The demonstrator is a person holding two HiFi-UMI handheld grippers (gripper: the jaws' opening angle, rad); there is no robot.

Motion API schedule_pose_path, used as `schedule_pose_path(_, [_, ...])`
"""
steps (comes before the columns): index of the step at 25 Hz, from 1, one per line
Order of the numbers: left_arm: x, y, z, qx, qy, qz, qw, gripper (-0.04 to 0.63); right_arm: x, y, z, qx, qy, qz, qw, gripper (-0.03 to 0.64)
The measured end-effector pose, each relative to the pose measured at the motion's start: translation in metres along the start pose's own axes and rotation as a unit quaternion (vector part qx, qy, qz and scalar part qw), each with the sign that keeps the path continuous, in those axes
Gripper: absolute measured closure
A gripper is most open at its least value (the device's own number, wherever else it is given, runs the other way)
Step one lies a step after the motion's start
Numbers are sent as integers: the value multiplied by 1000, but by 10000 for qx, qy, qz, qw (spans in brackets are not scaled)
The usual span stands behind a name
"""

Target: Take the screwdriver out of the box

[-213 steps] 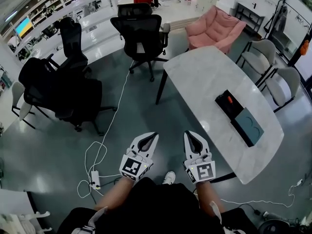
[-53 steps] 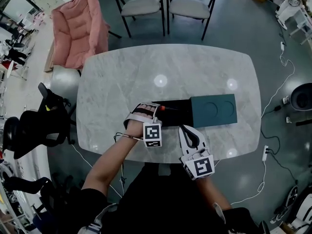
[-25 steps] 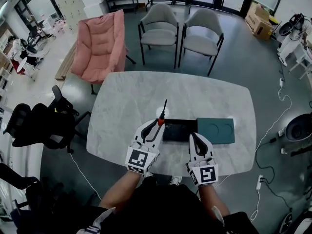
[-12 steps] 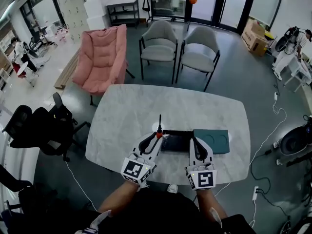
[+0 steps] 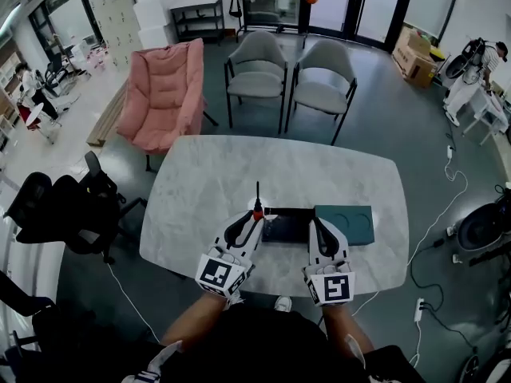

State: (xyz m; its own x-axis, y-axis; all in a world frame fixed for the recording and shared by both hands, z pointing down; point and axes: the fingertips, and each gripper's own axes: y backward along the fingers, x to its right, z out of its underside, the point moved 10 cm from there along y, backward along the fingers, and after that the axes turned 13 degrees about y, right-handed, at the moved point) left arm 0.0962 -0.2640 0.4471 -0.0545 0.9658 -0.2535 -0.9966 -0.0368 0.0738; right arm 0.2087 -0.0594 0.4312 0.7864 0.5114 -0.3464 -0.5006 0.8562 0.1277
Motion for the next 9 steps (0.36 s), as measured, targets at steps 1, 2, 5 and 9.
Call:
schedule_pose_path(1, [1, 0, 0, -10, 4, -8, 10000, 502, 1, 0, 0, -6, 3, 0, 10000, 595])
schedule_pose_path(2, [2, 0, 0, -24, 10, -16, 10000, 502, 2, 1, -1, -13, 1, -5, 10000, 595])
schedule_pose_path(5, [5, -1, -1, -49, -15, -7, 10000, 502, 3, 2, -3, -34, -3, -20, 10000, 595])
schedule_pose_path(9, [0, 0, -2, -57, -91, 62, 9999, 502, -5, 0, 0, -54, -4, -2, 10000, 595])
